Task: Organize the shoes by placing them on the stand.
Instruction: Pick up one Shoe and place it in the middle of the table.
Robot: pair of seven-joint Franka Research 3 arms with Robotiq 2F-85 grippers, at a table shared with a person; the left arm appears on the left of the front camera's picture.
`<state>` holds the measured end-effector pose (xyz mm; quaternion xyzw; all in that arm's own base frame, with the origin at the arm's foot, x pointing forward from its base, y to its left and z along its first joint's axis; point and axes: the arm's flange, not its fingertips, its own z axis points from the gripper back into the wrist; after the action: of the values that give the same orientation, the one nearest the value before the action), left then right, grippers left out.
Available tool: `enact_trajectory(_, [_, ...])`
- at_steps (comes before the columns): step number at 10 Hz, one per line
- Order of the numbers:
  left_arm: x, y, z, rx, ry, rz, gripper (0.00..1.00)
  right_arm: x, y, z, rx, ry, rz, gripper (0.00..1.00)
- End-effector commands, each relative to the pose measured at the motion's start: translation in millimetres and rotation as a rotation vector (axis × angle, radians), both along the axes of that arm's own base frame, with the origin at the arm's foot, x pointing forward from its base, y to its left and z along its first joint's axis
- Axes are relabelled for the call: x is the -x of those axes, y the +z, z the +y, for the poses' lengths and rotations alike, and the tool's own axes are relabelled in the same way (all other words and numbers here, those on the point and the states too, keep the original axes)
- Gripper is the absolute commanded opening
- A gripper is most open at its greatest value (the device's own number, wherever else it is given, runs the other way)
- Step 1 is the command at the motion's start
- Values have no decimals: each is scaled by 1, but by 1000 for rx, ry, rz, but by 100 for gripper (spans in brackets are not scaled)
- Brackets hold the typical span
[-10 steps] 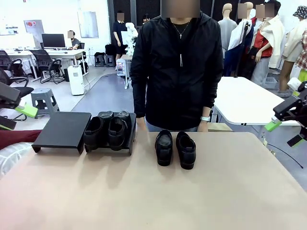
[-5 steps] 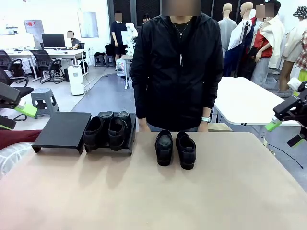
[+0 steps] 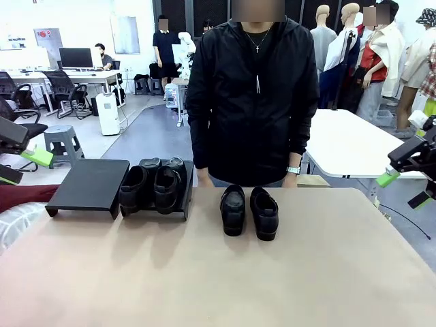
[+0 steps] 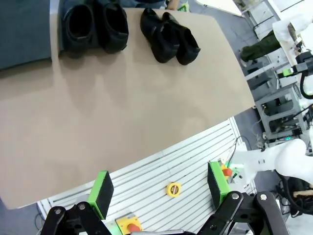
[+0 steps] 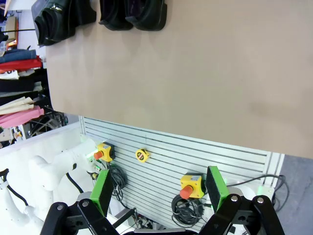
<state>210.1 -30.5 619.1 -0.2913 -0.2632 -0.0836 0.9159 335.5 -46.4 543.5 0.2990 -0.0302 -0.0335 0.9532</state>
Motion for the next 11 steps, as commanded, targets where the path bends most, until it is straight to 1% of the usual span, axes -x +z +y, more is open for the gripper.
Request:
enact_trajectory(1, [-3,1,3,10,-18,-7,100,-29,9,48,91,116,15,100])
enact_trajectory(2, [-3,1,3,10,-18,-7,100,-83,6,132,215,238,90,100])
enact_trajectory(3, [-3,1,3,10,-18,-7,100,-125,-8,186,276,228,171,100])
enact_trajectory(4, [-3,1,3,10,-18,-7,100,-163,-34,243,329,273,189,100])
enact_trajectory(5, [-3,1,3,10,-18,-7,100,-180,-59,293,437,233,174,100])
enact_trajectory(6, [-3,1,3,10,-18,-7,100,-182,-79,328,530,198,157,100])
enact_trajectory(7, [-3,1,3,10,-18,-7,100,-176,-84,343,564,171,88,100])
enact_trajectory(8, [-3,1,3,10,-18,-7,100,-143,-84,321,373,261,143,100])
enact_trajectory(11, [-3,1,3,10,-18,-7,100,-143,-84,321,373,261,143,100])
